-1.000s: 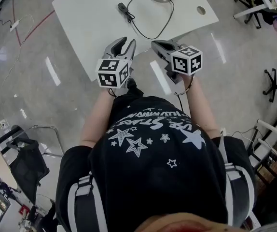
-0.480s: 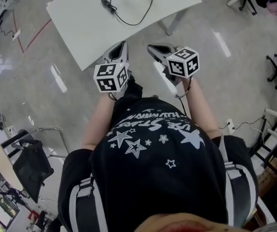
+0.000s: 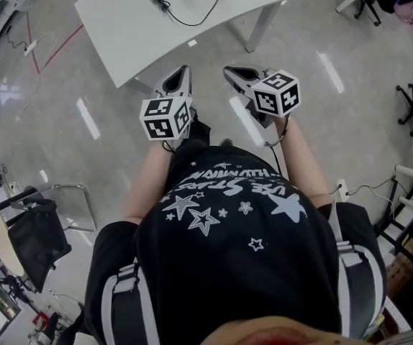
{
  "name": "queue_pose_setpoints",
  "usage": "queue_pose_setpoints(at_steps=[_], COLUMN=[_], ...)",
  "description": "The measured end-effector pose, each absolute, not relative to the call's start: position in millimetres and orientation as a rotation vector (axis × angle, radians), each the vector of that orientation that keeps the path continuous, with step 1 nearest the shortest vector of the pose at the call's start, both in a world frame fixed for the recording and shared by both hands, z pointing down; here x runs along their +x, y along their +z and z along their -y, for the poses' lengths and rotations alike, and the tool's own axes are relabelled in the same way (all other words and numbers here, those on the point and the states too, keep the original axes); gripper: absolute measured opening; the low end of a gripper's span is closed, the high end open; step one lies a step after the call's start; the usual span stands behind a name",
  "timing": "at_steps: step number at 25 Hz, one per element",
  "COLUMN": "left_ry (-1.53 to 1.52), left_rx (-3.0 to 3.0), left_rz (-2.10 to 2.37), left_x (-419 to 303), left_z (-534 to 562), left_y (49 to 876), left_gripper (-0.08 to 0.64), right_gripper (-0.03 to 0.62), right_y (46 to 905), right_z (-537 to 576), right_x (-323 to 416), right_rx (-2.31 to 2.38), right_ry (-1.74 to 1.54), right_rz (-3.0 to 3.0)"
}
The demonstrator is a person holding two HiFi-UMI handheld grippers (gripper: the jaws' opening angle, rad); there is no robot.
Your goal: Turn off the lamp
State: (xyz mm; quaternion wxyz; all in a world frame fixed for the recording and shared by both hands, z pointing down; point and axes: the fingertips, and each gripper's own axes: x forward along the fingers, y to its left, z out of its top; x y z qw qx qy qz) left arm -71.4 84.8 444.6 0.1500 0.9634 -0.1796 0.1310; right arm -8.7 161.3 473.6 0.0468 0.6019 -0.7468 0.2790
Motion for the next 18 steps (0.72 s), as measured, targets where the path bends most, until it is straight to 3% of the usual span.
queue_pose_setpoints(at_steps=[18], left_ry=[0.321], left_rx=[2.777], left_rz=[0.568], left_x=[-92], left_z=[-154], left_y=[422], left_gripper=[0.011], right_gripper=[0.005], right_y=[480], right_z=[-221], right_x=[-31], right_rx=[1.706], right_ry=[0.828], right_rz=[2.333])
